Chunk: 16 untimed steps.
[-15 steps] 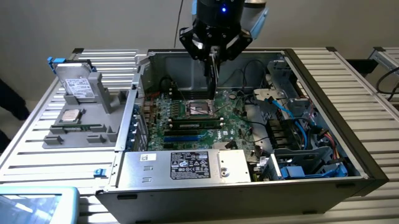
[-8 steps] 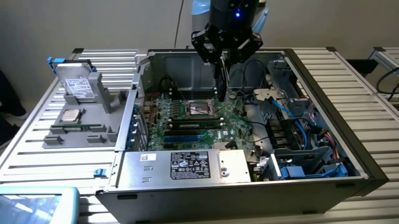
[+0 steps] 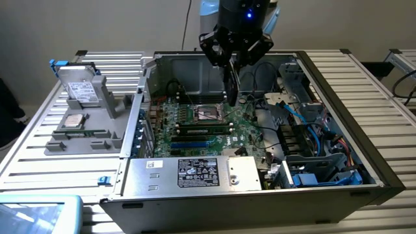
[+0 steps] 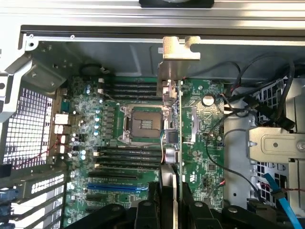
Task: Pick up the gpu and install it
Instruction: 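Insert the gpu into the slot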
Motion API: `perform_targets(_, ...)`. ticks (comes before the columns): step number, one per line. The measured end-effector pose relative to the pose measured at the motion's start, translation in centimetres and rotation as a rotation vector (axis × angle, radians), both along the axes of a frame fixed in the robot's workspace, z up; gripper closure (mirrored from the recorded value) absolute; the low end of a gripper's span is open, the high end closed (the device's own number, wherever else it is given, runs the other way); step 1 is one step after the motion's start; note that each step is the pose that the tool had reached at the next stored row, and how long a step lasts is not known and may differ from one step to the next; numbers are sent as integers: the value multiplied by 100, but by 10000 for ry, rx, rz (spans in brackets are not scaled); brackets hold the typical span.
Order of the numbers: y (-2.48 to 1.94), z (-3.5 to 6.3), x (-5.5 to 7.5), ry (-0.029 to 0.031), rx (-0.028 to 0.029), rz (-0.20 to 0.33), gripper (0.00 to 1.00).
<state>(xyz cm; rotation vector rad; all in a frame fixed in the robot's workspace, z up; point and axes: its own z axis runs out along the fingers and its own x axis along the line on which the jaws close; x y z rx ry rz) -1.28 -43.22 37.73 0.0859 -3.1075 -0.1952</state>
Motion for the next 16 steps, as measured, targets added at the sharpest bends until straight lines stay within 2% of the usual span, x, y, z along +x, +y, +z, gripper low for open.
perform_targets(16,0,-1,0,0,10,2905,72)
